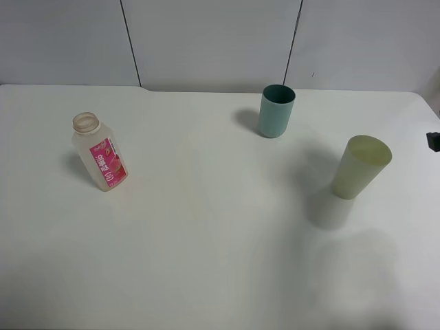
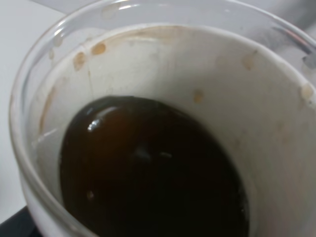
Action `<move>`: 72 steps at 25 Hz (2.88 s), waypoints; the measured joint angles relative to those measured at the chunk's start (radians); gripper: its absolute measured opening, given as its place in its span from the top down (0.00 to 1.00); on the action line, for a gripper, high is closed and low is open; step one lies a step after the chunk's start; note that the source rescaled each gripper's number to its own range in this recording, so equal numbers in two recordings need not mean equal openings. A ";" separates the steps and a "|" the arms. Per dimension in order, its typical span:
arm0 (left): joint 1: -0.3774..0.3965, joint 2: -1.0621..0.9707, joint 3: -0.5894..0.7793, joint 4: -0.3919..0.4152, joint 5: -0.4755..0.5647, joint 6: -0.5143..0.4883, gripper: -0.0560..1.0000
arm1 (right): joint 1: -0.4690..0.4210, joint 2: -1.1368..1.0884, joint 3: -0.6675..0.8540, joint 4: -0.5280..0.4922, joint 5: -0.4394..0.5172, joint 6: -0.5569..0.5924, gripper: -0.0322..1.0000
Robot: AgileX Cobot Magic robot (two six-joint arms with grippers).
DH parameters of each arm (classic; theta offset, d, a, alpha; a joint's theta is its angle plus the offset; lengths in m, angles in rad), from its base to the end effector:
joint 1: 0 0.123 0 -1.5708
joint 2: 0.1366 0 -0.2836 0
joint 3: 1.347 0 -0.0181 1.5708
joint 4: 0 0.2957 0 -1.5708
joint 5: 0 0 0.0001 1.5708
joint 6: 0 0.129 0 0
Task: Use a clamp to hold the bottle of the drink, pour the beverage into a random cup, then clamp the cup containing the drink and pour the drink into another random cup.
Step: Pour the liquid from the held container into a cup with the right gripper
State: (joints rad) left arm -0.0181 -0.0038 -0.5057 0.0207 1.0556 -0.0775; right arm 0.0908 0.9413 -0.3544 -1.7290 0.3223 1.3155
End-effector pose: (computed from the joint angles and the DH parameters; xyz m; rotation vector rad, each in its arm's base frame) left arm 0.0690 0.0011 0.2845 -0.0613 2.0288 -0.0356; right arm 0.2471 -0.0181 0.1941 -0.3155 2.0094 -0.5302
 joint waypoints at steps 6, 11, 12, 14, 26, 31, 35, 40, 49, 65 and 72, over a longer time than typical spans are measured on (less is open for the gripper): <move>0.000 0.000 0.000 0.000 0.000 0.000 0.00 | 0.049 0.122 0.000 0.001 0.038 -0.012 0.97; 0.000 0.000 0.000 0.000 0.000 0.000 0.00 | 0.111 0.163 0.000 0.001 0.095 -0.044 0.97; 0.000 0.000 0.000 0.000 0.000 0.000 0.00 | 0.124 0.165 0.000 0.002 0.104 -0.056 0.97; 0.000 0.000 0.000 0.000 0.000 0.000 0.00 | 0.143 0.165 0.000 0.002 0.126 -0.077 0.97; 0.000 0.000 0.000 0.000 0.000 0.000 0.00 | 0.159 0.165 0.000 0.002 0.163 -0.263 0.97; 0.000 0.000 0.000 0.000 0.000 0.000 0.00 | 0.159 0.165 0.000 0.002 0.163 -0.352 0.97; 0.000 0.000 0.000 0.000 0.000 0.000 0.00 | 0.159 0.165 0.000 0.002 0.163 -0.385 0.97; 0.000 0.000 0.000 0.000 0.000 0.000 0.00 | 0.159 0.165 0.000 0.002 0.164 -0.482 0.97; 0.000 0.000 0.000 0.000 0.000 0.000 0.00 | 0.159 0.165 0.000 0.002 0.164 -0.595 0.97; 0.000 0.000 0.000 0.000 0.000 0.000 0.00 | 0.159 0.165 0.000 0.002 0.185 -0.718 0.97; 0.000 0.000 0.000 0.000 0.000 0.000 0.00 | 0.159 0.165 0.000 0.002 0.212 -0.726 0.97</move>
State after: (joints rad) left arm -0.0181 -0.0038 -0.5057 0.0207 1.0556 -0.0775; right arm 0.2495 1.1066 -0.3544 -1.7267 0.5347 0.5896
